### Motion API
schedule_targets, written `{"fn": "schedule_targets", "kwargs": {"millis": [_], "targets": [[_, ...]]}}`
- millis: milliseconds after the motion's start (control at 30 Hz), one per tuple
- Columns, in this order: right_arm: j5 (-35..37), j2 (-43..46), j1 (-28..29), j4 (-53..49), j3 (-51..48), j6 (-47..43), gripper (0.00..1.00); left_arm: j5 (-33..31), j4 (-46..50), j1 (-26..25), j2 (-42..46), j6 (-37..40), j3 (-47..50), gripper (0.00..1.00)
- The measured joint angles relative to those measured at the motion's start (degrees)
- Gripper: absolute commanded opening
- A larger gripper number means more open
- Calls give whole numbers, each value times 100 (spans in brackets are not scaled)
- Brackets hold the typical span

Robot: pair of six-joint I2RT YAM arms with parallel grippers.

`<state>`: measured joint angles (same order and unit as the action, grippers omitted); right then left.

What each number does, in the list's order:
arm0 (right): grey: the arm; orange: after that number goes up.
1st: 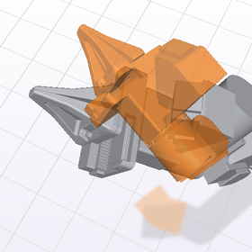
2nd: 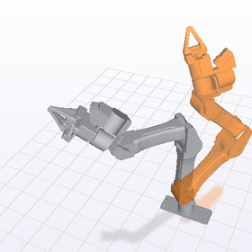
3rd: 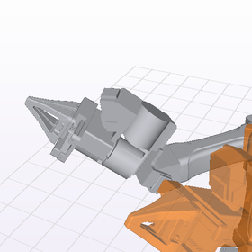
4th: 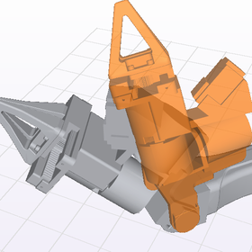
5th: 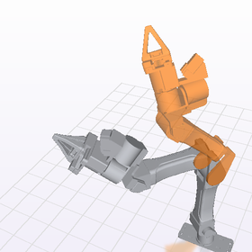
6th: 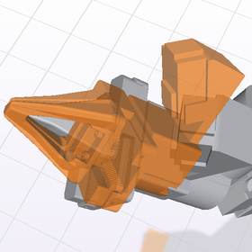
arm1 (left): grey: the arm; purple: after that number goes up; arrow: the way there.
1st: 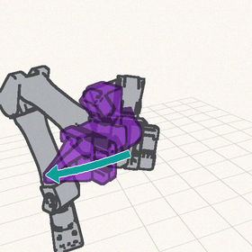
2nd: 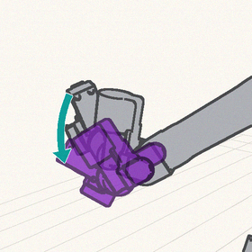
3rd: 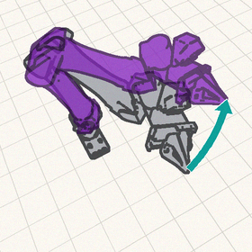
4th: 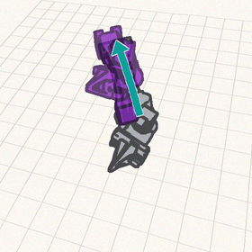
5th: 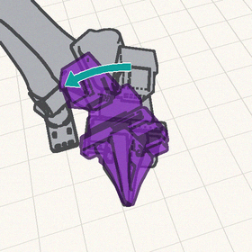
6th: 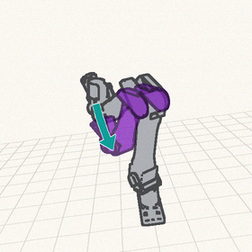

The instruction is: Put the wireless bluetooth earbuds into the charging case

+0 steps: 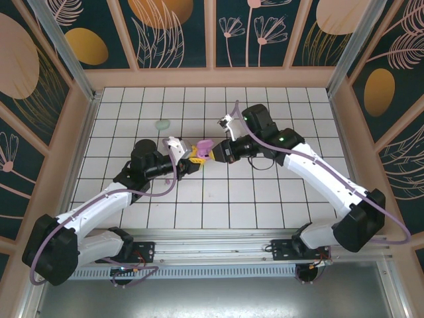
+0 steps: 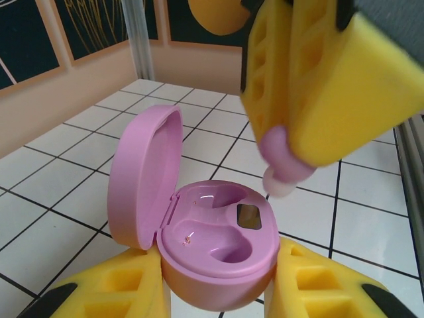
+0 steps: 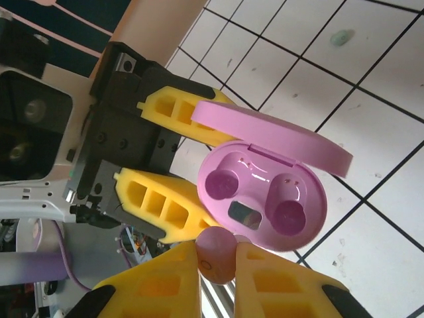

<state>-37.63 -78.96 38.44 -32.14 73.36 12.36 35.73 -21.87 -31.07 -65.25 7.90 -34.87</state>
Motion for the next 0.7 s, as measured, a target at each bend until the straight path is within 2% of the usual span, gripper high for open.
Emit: {"fn": "schedule_targets", "kwargs": {"millis": [700], "targets": [[144, -208, 31, -505, 295, -719, 15, 291, 267, 0, 138, -44, -17, 2]]}}
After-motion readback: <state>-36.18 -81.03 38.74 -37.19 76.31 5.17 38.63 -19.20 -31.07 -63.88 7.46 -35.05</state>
